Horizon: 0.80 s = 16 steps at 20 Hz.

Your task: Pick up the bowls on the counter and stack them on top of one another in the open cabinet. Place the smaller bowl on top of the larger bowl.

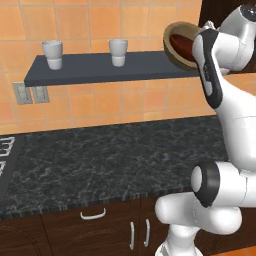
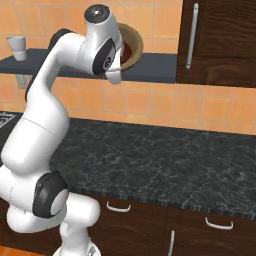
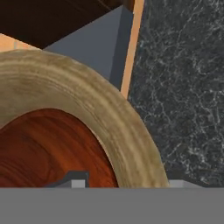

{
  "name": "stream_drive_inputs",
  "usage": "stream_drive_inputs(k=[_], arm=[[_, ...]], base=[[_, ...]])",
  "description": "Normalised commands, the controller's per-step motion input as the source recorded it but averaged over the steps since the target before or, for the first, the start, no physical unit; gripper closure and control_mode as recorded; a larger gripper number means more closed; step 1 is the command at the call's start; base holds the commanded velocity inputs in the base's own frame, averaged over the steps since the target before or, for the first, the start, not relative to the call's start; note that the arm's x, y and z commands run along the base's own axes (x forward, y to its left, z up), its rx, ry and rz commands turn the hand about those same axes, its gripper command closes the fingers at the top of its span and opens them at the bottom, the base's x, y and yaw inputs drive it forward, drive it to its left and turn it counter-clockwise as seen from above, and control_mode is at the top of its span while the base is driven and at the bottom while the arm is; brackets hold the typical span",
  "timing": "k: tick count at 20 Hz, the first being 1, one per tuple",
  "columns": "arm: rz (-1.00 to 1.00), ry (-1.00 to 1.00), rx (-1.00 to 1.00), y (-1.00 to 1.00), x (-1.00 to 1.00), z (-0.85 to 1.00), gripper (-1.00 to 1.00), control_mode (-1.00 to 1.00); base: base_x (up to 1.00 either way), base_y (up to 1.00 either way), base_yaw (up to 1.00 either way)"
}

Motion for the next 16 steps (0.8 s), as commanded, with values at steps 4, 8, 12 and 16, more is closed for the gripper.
stream_drive_inputs(k=[4, 8, 12, 16], arm=[[0.00, 0.15, -0.25, 0.19, 0.40, -0.15, 1.00, -1.00], [0.00, 0.05, -0.15, 0.21, 0.64, -0.01, 1.00, -1.00], [0.00, 0.00, -0.07, 0.06, 0.89, 0.00, 1.00, -1.00], [0.00, 0.00, -0.03, 0.00, 0.97, 0.00, 1.00, -1.00]], base=[[0.00, 0.00, 0.00], [0.00, 0.00, 0.00], [0.00, 0.00, 0.00], [0.00, 0.00, 0.00]])
